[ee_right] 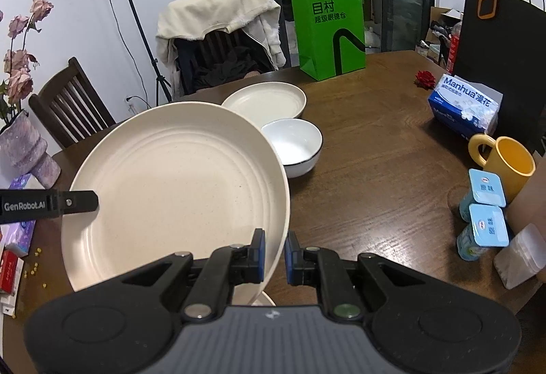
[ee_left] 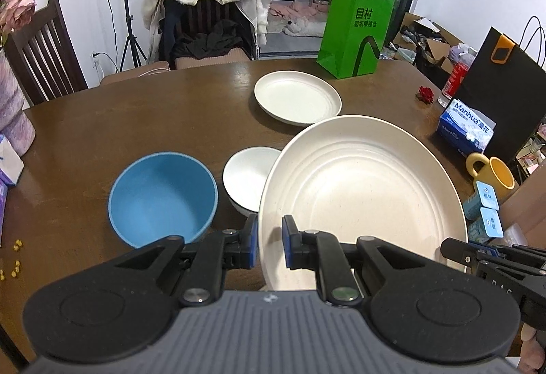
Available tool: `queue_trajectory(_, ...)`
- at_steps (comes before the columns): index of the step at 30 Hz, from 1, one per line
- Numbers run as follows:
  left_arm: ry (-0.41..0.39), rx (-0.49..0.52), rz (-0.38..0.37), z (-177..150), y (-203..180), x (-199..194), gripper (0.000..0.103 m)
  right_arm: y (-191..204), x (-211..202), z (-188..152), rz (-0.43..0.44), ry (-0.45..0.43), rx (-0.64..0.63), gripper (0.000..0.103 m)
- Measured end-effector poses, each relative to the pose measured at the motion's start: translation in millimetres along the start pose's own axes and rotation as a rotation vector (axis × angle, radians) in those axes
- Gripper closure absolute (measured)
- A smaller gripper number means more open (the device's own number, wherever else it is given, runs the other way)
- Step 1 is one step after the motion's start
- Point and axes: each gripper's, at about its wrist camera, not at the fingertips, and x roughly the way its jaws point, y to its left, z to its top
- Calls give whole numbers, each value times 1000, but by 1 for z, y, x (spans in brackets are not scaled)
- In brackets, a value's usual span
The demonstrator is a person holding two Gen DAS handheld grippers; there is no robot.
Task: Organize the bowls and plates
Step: 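Carry the beige plate with both grippers back past the bowls, then lower the held beige plate onto the placed beige plate with both grippers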
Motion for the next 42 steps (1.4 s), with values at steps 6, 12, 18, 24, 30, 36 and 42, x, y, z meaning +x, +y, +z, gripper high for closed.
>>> queue_trajectory(6,7,1,-3,-12,-6,-3,88,-7,-6,-12,-4,5,-2,92)
queue_trajectory(12,9,3,-6,-22,-10,-7,88,-10,-10,-19,-8,9,-2,92)
queue_trajectory(18,10,2,-12,-32,-11,-10,88,-18,-14,-32,-10,15,4,92)
queue_trajectory(24,7,7,-5,-40,-11,-11,88,-17,-16,-41,-8,20,5,92)
queue_trajectory(30,13,-5,-4,-47,-5,-10,88,-11,-12,-48,-6,29,6,91)
queue_trajectory(36,18,-9,-5,-54,-1,-9,88,-7,-10,-56,-4,39,-1,91)
queue_trajectory(42,28,-14,-2,-63,3,-7,88,-4,-7,-62,-4,50,-7,91)
